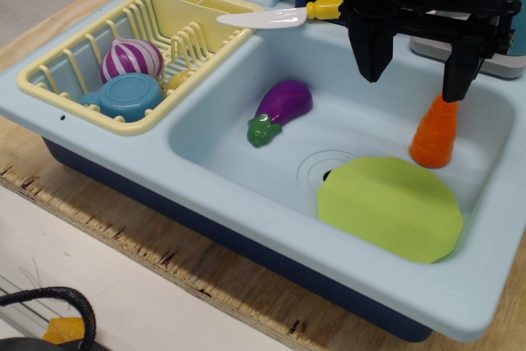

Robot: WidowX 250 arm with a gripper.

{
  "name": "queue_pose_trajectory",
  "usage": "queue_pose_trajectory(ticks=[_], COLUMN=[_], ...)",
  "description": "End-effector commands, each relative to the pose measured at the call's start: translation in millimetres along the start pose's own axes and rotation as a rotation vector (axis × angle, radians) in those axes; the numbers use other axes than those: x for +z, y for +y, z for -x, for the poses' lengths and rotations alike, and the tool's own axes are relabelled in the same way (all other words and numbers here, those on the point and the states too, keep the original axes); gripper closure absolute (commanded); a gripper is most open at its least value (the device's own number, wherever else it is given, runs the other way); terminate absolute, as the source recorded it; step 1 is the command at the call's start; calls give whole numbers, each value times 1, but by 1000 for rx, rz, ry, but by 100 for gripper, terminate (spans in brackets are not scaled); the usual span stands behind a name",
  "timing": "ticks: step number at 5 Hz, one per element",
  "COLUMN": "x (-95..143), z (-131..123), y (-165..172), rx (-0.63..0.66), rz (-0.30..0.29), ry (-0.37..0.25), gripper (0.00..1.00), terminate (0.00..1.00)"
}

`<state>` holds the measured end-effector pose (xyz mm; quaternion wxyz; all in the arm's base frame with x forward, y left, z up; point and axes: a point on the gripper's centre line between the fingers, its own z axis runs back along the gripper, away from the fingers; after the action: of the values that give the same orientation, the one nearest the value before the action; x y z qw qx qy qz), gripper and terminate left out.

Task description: Put carrot on plate

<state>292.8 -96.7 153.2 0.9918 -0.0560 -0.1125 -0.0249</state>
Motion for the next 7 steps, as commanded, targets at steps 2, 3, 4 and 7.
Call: queue_pose_trajectory(ticks=[2,3,4,7], x=[-5,-14,-22,-39], z=[-9,-12,-15,-22], y=[-7,-13,-17,-17], rx=[-27,-44,-56,-63], rz=[29,49,61,63], ry=[-28,-39,-50,-30], gripper=[0,0,0,0], terminate=[0,0,0,0])
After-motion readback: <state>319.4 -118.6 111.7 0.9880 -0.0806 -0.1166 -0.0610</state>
